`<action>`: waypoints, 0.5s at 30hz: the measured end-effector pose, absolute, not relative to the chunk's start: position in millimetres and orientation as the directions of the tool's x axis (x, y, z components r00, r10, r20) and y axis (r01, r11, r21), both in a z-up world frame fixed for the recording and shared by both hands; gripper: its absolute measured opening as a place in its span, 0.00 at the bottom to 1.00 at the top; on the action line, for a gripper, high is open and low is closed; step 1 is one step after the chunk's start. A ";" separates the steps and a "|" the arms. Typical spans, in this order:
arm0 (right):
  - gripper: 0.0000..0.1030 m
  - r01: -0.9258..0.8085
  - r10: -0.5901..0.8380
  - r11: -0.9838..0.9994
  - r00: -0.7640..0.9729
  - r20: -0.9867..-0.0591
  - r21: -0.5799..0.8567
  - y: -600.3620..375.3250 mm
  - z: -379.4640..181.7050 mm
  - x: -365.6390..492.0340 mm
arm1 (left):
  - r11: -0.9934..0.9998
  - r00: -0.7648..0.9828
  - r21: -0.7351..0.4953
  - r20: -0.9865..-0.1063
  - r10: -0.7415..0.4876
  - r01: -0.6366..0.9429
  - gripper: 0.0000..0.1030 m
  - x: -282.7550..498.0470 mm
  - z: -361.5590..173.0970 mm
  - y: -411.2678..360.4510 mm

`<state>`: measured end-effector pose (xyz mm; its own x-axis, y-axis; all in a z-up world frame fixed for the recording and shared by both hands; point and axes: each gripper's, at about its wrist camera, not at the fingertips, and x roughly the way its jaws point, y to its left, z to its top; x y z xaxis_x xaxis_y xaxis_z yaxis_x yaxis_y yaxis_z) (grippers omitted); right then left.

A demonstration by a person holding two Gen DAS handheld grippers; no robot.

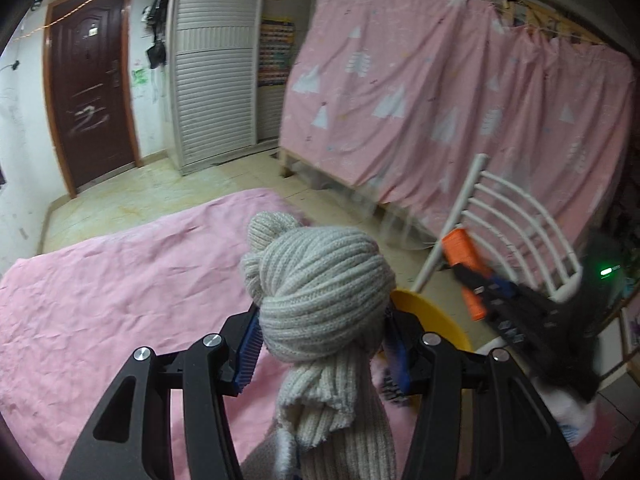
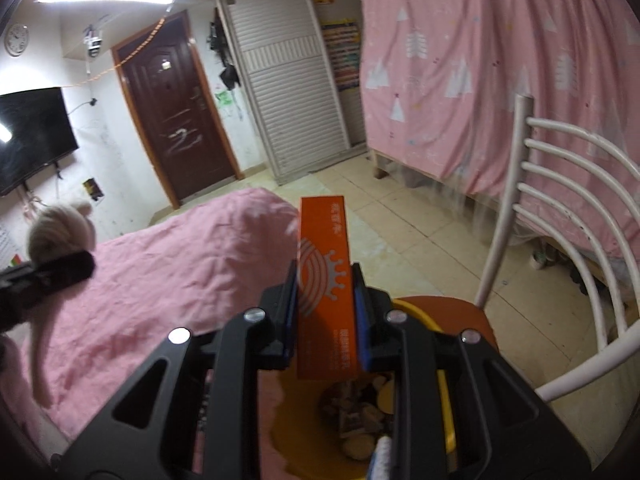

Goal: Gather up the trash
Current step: 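Carry hat and orange box to the yellow bucket and open both tools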

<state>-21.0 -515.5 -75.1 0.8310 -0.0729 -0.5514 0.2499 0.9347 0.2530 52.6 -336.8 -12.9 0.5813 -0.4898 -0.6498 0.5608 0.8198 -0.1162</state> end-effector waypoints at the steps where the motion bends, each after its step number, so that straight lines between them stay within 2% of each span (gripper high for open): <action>1: 0.29 0.257 -0.075 0.932 0.827 -0.557 0.256 -518.1 -78.0 -20.5 | 0.813 0.577 -0.121 -0.645 -0.501 0.570 0.42 50.8 -12.4 -341.2; 2: 0.47 0.265 -0.076 0.928 0.823 -0.563 0.262 -521.8 -82.0 -20.1 | 0.804 0.571 -0.125 -0.641 -0.513 0.582 0.42 49.4 -12.3 -346.1; 3: 0.60 0.272 -0.078 0.925 0.822 -0.565 0.267 -524.3 -84.7 -20.4 | 0.796 0.566 -0.127 -0.637 -0.523 0.592 0.42 47.9 -12.3 -351.0; 13: 0.61 0.357 -0.141 0.878 0.828 -0.543 0.317 -556.0 -91.8 -32.9 | 0.747 0.504 -0.185 -0.634 -0.587 0.638 0.42 51.4 -22.6 -390.2; 15: 0.65 0.375 -0.156 0.867 0.830 -0.536 0.329 -563.9 -90.9 -36.3 | 0.735 0.490 -0.215 -0.622 -0.611 0.644 0.42 53.0 -25.2 -394.4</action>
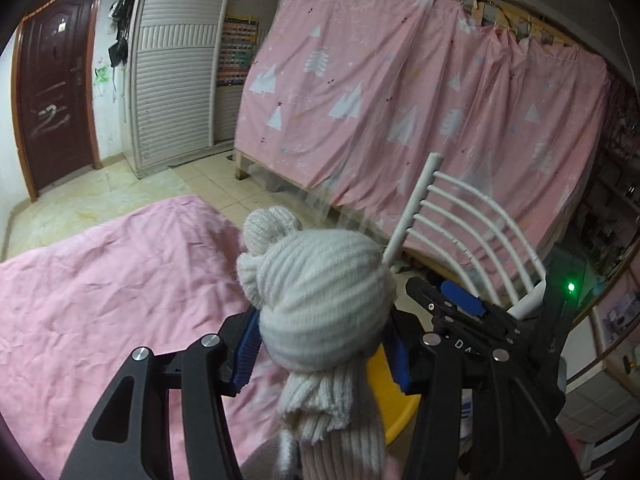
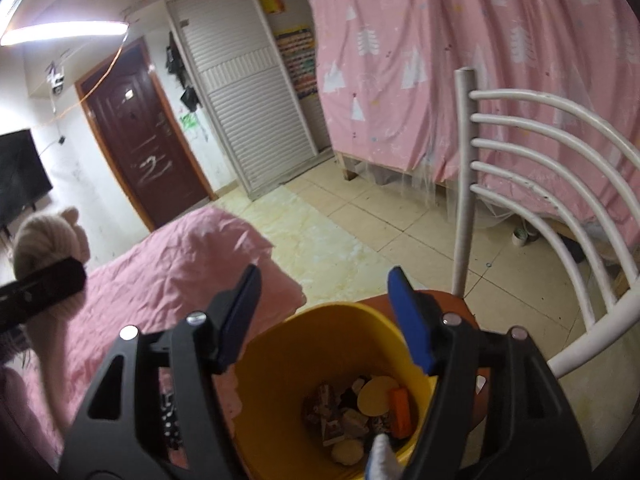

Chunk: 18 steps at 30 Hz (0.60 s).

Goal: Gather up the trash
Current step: 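Carry hat and orange box to the yellow bucket and open both tools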

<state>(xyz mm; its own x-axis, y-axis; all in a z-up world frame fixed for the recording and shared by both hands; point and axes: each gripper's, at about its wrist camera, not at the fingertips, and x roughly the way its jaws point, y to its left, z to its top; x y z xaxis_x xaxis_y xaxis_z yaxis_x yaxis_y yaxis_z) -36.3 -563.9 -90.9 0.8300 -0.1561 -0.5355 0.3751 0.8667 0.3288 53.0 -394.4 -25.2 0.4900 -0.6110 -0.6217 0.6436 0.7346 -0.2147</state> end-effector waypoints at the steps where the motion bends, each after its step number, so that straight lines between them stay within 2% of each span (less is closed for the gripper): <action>1: 0.67 0.384 -0.164 0.859 0.834 -0.528 0.340 -566.8 -88.9 -38.8 | 0.724 0.478 -0.234 -0.614 -0.628 0.649 0.42 54.1 -27.0 -397.6; 5: 0.69 0.404 -0.188 0.841 0.841 -0.507 0.360 -575.2 -85.1 -45.2 | 0.698 0.450 -0.265 -0.603 -0.659 0.665 0.42 52.8 -32.7 -409.1; 11: 0.72 0.414 -0.200 0.834 0.843 -0.499 0.366 -580.2 -83.1 -48.0 | 0.684 0.444 -0.238 -0.607 -0.659 0.690 0.42 43.2 -41.1 -430.6; 13: 0.72 0.419 -0.205 0.830 0.843 -0.498 0.368 -580.9 -84.0 -48.7 | 0.682 0.443 -0.226 -0.613 -0.654 0.695 0.48 41.9 -43.5 -435.2; 15: 0.72 0.424 -0.209 0.828 0.842 -0.498 0.368 -581.8 -83.4 -48.9 | 0.679 0.439 -0.225 -0.614 -0.656 0.699 0.65 42.6 -45.7 -434.6; 18: 0.72 0.429 -0.216 0.825 0.841 -0.495 0.369 -580.9 -83.3 -50.1 | 0.690 0.458 -0.223 -0.604 -0.652 0.688 0.73 45.2 -45.8 -427.4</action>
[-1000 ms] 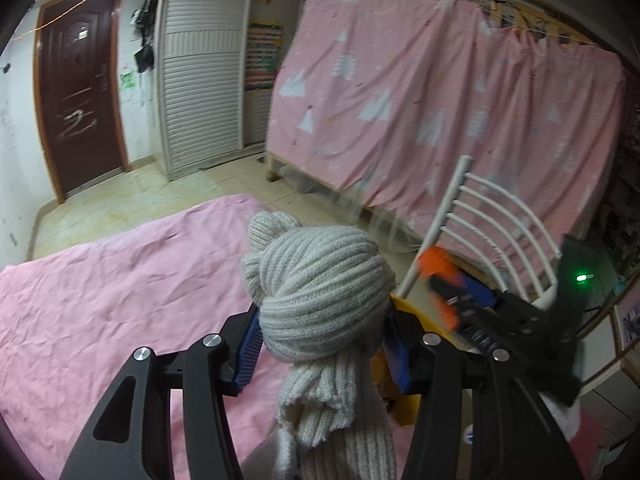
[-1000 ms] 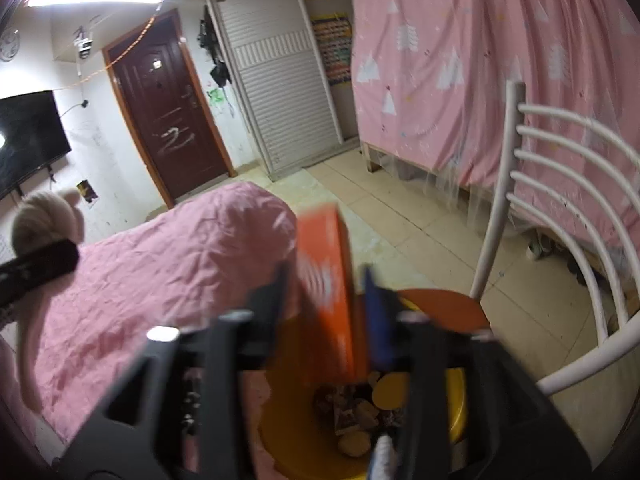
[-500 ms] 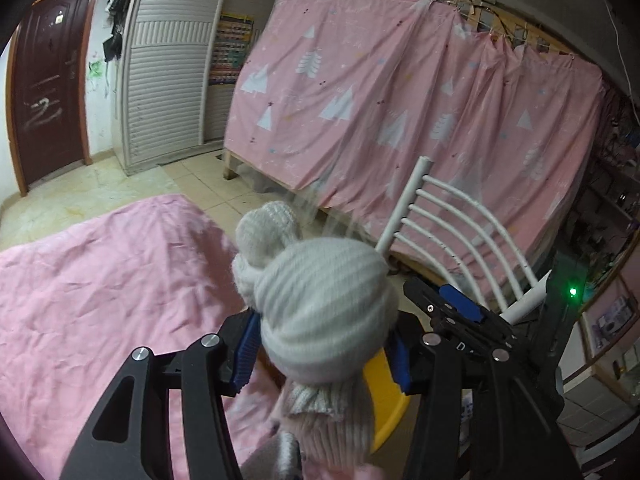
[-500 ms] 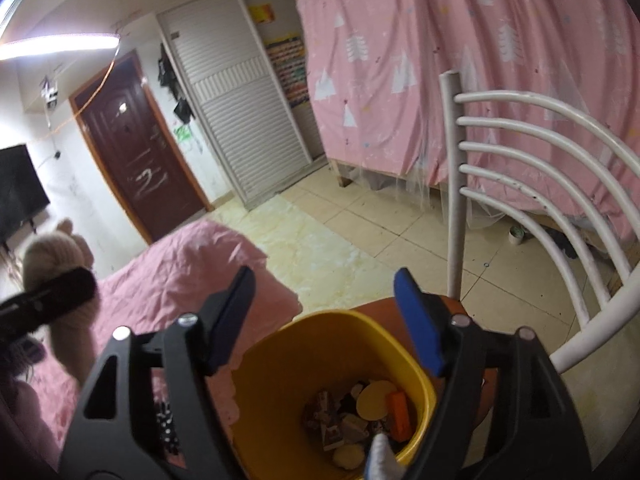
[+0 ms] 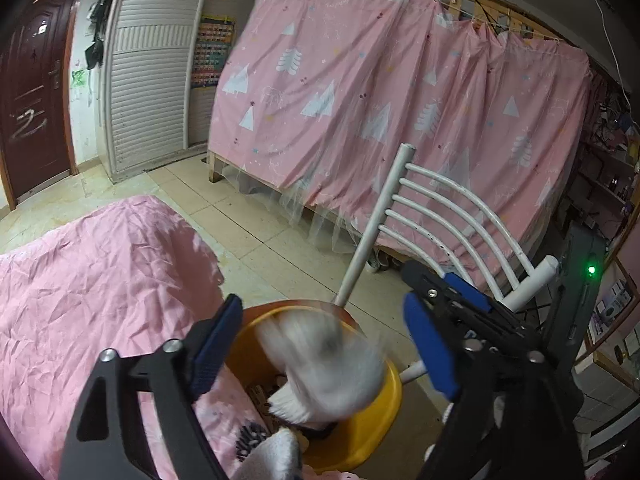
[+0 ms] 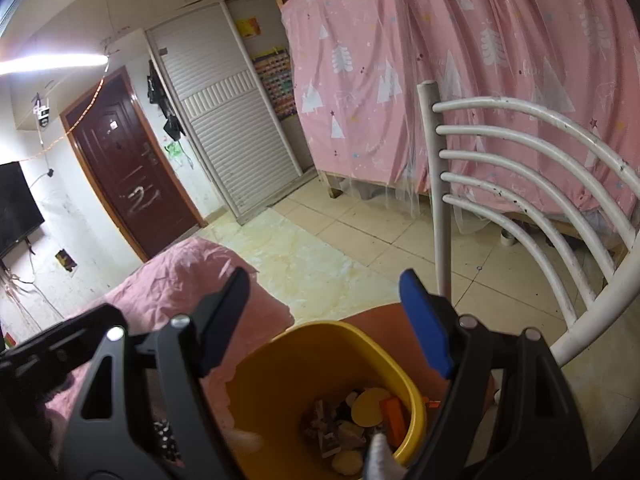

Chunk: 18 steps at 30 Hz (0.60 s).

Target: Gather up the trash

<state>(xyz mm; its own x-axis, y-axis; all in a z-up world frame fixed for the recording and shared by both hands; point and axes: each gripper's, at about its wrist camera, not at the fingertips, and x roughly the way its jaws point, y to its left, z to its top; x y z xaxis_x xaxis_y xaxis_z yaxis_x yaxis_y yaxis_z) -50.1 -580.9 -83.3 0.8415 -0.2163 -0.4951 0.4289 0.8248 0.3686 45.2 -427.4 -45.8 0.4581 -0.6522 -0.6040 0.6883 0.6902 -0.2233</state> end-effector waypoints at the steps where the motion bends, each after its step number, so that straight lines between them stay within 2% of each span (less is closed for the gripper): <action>1: 0.72 0.429 -0.217 0.824 0.842 -0.494 0.370 -580.6 -83.3 -50.7 | 0.697 0.463 -0.227 -0.604 -0.649 0.680 0.74 47.3 -45.9 -423.6; 7: 0.73 0.408 -0.202 0.843 0.844 -0.496 0.351 -569.7 -80.0 -47.5 | 0.730 0.495 -0.237 -0.598 -0.630 0.641 0.74 55.0 -43.7 -398.9; 9: 0.84 0.395 -0.195 0.854 0.847 -0.495 0.339 -562.1 -76.6 -44.7 | 0.743 0.523 -0.216 -0.589 -0.616 0.633 0.74 55.9 -40.7 -388.3; 18: 0.94 0.316 -0.149 0.896 0.875 -0.460 0.311 -521.0 -56.9 -35.0 | 0.836 0.670 -0.104 -0.549 -0.500 0.539 0.77 53.3 -25.0 -338.9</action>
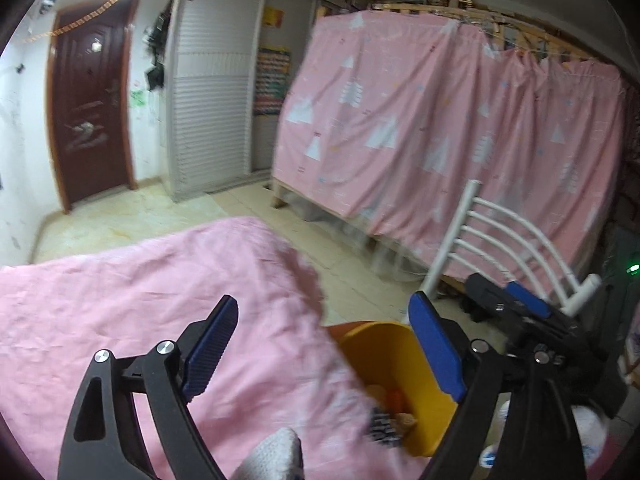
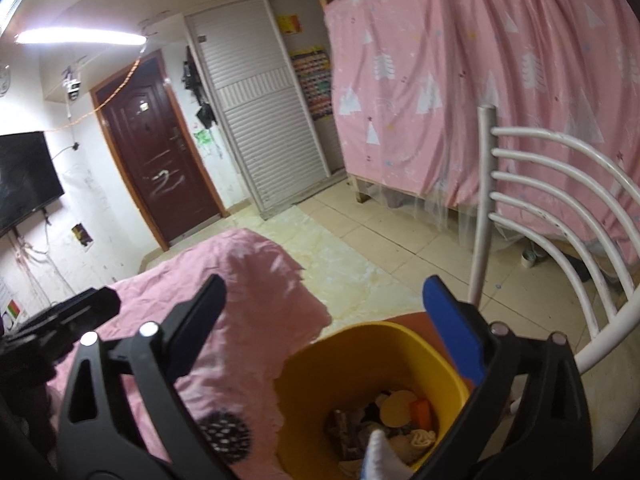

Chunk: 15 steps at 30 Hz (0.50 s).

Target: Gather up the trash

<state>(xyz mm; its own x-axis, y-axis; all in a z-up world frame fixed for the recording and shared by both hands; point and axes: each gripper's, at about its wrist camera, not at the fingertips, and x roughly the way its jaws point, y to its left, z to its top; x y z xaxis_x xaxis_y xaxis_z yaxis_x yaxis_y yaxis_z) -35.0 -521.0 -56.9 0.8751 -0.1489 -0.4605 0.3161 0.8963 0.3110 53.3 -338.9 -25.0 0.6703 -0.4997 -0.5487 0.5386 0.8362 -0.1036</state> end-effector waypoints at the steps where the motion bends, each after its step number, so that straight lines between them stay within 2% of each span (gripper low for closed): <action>1: 0.94 0.298 -0.137 0.905 0.880 -0.455 0.303 -512.4 -54.2 -32.7 | 0.848 0.687 -0.088 -0.546 -0.479 0.522 0.77 53.3 -23.2 -334.1; 8: 0.94 0.184 -0.048 0.944 0.899 -0.436 0.274 -466.4 -41.2 -18.1 | 0.924 0.779 -0.035 -0.526 -0.342 0.382 0.80 58.1 -8.4 -289.0; 15: 0.94 0.073 0.035 0.967 0.910 -0.414 0.243 -422.1 -28.2 -3.6 | 0.965 0.824 -0.044 -0.511 -0.244 0.258 0.81 62.8 3.0 -243.3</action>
<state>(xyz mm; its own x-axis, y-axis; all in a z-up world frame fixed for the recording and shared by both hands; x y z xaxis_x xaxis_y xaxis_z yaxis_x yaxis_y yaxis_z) -3.6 -422.1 -28.2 0.9096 0.0351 -0.4140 0.0731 0.9674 0.2426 62.8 -243.3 3.0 0.8243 -0.2436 -0.5110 0.2582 0.9651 -0.0436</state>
